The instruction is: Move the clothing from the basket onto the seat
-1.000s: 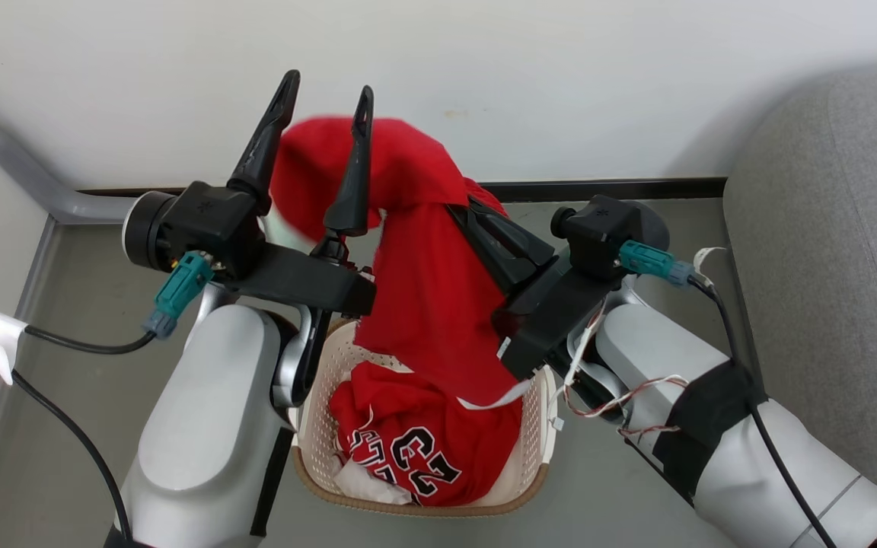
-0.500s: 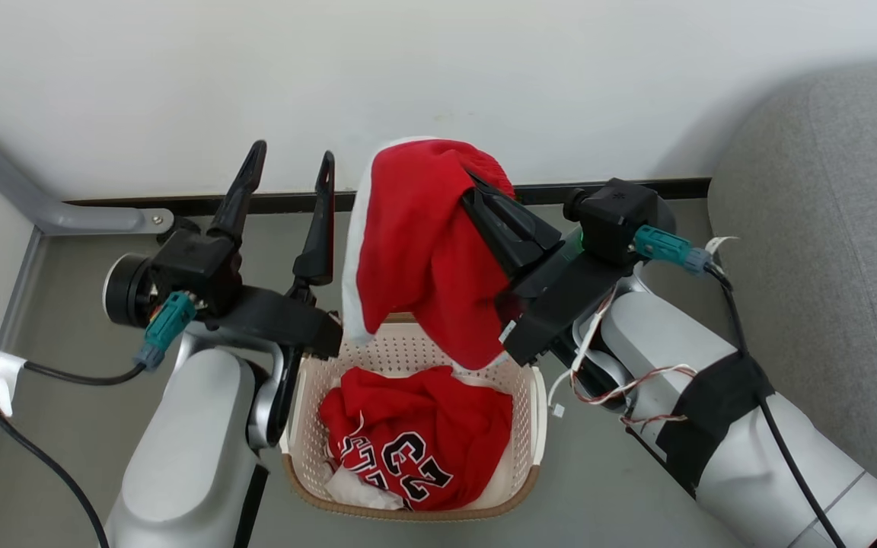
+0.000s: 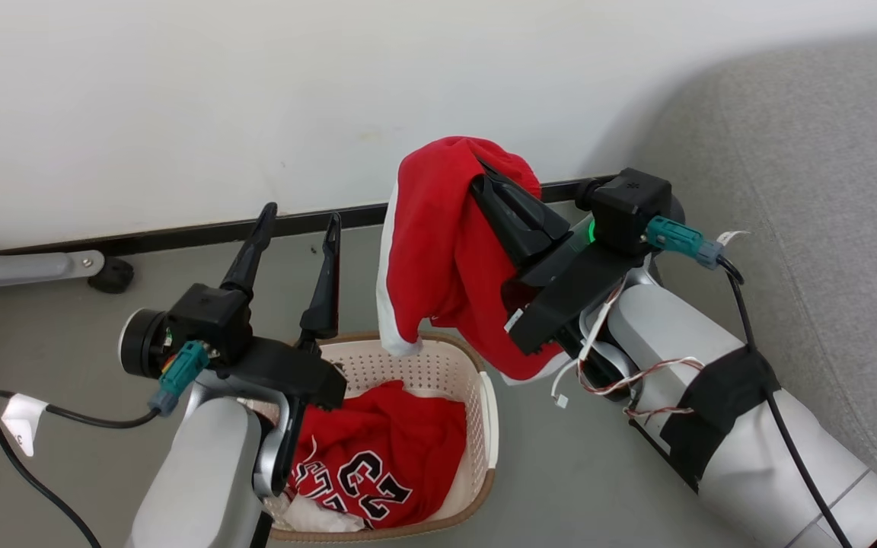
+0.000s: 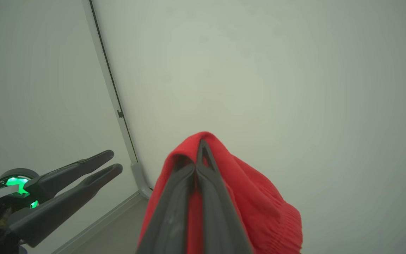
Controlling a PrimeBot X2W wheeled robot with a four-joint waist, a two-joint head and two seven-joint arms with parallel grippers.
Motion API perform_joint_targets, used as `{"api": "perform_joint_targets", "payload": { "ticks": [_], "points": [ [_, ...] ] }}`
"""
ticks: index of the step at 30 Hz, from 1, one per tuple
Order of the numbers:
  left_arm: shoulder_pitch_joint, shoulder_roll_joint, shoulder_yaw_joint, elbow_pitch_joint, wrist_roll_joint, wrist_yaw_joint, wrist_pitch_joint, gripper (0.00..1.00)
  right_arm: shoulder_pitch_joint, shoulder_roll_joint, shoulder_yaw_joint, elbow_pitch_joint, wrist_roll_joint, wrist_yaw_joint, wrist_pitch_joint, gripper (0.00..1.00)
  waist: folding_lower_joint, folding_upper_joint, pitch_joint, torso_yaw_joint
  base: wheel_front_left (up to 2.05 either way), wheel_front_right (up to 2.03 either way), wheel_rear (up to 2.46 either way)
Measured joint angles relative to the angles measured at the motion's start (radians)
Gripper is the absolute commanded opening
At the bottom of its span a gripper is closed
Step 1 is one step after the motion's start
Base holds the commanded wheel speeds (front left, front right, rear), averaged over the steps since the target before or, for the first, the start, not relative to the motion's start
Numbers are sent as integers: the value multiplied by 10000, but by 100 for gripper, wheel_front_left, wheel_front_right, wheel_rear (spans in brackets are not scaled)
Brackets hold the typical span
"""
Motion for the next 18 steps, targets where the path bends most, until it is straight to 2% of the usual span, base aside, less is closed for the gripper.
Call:
{"api": "perform_joint_targets", "payload": {
  "ticks": [18],
  "points": [
    [170,-205,-466,100,0,-291,0,100,42,-40,-558,186,-42,0,0,0,-1,0,-229,-2276,0,0,0]
  ]
}}
